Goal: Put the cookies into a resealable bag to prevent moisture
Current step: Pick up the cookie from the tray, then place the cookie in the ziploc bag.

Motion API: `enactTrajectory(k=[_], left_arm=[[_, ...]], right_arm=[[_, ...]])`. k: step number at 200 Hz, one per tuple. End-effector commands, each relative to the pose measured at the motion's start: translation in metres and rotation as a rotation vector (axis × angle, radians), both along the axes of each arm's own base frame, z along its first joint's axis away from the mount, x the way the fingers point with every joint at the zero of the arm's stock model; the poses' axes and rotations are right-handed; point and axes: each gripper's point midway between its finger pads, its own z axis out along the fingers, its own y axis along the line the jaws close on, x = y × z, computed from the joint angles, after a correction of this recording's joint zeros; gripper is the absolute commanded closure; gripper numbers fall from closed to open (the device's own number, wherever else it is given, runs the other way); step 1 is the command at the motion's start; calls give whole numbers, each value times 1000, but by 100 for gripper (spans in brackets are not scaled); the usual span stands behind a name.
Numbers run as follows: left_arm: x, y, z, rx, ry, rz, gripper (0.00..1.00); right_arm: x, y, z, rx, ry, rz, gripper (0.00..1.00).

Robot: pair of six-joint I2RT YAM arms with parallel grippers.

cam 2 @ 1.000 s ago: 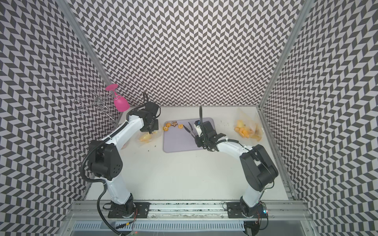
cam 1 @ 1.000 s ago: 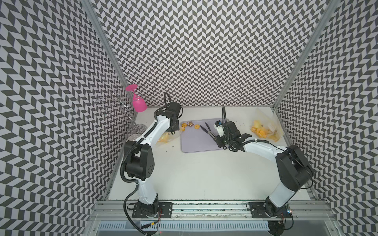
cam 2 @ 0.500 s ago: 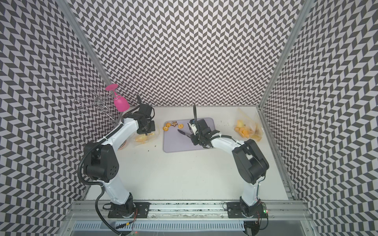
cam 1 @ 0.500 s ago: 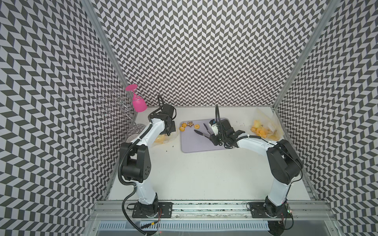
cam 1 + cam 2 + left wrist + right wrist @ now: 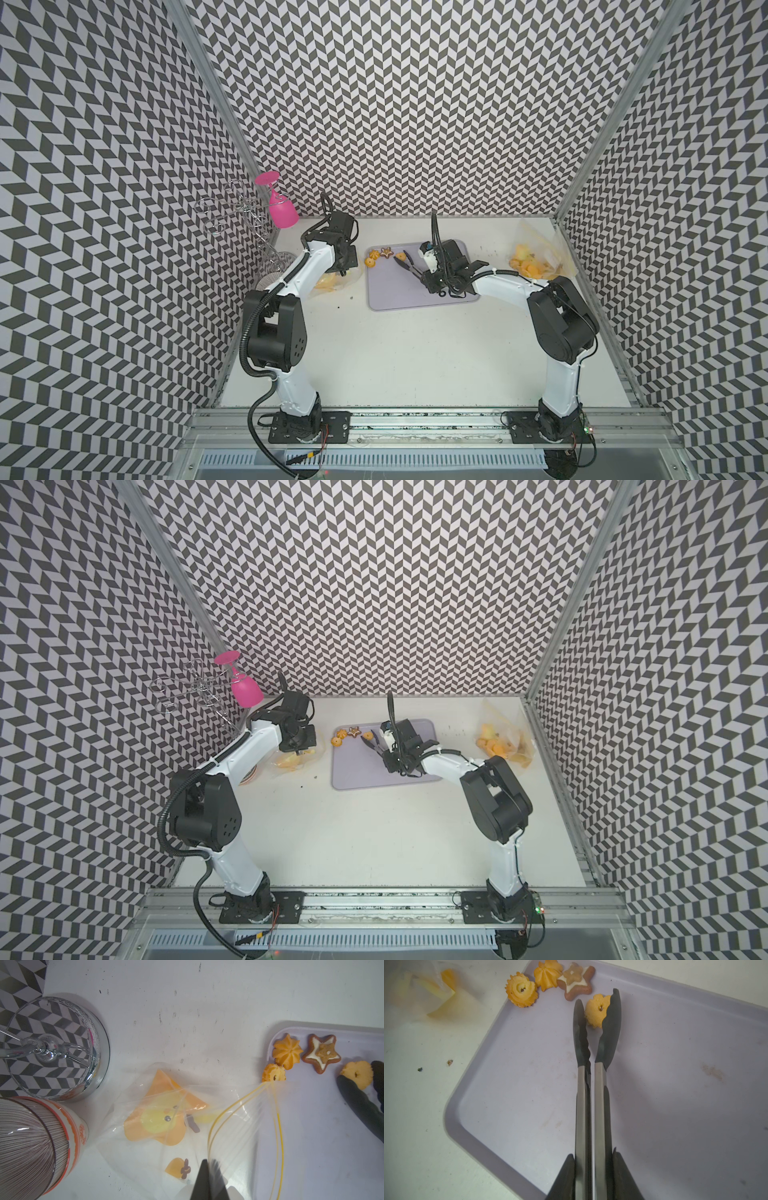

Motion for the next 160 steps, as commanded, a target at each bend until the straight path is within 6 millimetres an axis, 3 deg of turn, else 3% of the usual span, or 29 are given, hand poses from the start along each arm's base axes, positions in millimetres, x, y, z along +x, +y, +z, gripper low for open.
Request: enactTrajectory(k=[1, 37, 91, 130, 160], left_arm=[[7, -1, 16, -27, -57, -3, 100], [16, -19, 22, -76, -81, -39, 100], [14, -38, 9, -89, -59, -94, 100], [14, -44, 5, -99, -51, -114, 100], [14, -46, 2, -102, -42, -122, 100]], right_arm=[[11, 7, 25, 56, -73, -3, 75], [1, -5, 59, 105, -144, -43, 80], [-31, -20, 99, 183, -208, -37, 83], [-73, 7, 121, 250, -234, 141, 82], [-93, 30, 131, 271, -247, 242, 82]])
